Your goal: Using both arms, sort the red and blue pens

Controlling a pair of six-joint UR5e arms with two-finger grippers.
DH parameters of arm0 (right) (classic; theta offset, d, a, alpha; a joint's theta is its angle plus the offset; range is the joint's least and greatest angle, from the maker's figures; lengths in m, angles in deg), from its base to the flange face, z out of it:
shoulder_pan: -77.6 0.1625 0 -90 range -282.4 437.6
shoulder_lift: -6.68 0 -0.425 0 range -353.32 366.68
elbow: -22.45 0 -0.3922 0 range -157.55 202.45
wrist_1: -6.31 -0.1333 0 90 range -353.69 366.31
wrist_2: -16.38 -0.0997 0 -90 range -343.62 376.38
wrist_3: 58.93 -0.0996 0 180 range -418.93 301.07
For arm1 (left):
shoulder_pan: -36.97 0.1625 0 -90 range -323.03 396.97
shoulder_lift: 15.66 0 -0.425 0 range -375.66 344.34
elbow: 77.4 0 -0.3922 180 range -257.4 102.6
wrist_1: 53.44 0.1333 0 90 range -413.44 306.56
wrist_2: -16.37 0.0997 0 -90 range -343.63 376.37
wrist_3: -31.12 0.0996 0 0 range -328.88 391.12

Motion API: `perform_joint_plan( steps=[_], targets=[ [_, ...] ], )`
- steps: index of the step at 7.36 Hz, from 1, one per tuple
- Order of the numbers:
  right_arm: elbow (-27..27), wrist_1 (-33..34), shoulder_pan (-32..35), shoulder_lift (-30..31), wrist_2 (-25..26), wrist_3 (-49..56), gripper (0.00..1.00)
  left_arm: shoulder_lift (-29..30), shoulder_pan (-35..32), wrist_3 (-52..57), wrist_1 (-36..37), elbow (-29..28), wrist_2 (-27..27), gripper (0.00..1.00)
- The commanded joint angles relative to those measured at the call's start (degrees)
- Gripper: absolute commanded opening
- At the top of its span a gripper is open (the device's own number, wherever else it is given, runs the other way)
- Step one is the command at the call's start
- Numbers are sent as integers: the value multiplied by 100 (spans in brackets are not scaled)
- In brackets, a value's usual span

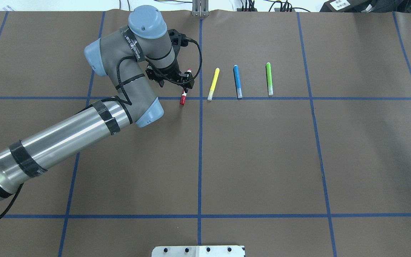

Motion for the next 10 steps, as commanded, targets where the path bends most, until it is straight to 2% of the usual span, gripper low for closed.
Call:
perform_joint_plan(
  steps=[1, 4, 6, 7, 9, 10],
  targets=[
    [14, 3, -20, 0, -1, -9, 100, 121, 94, -41, -124, -258, 140, 78],
    [32, 3, -143, 0, 7, -70, 100, 121, 243, -269, -116, -268, 140, 67],
    [49, 12, -169, 0, 7, -71, 100, 112, 305, -279, -116, -268, 140, 64],
    [75, 12, -178, 0, 7, -62, 100, 104, 314, -287, -107, -268, 140, 52],
    [93, 12, -205, 0, 7, -88, 100, 95, 314, -287, -90, -268, 140, 11],
    [111, 12, -213, 0, 7, -89, 100, 95, 305, -357, -98, -250, 140, 0]
  ],
)
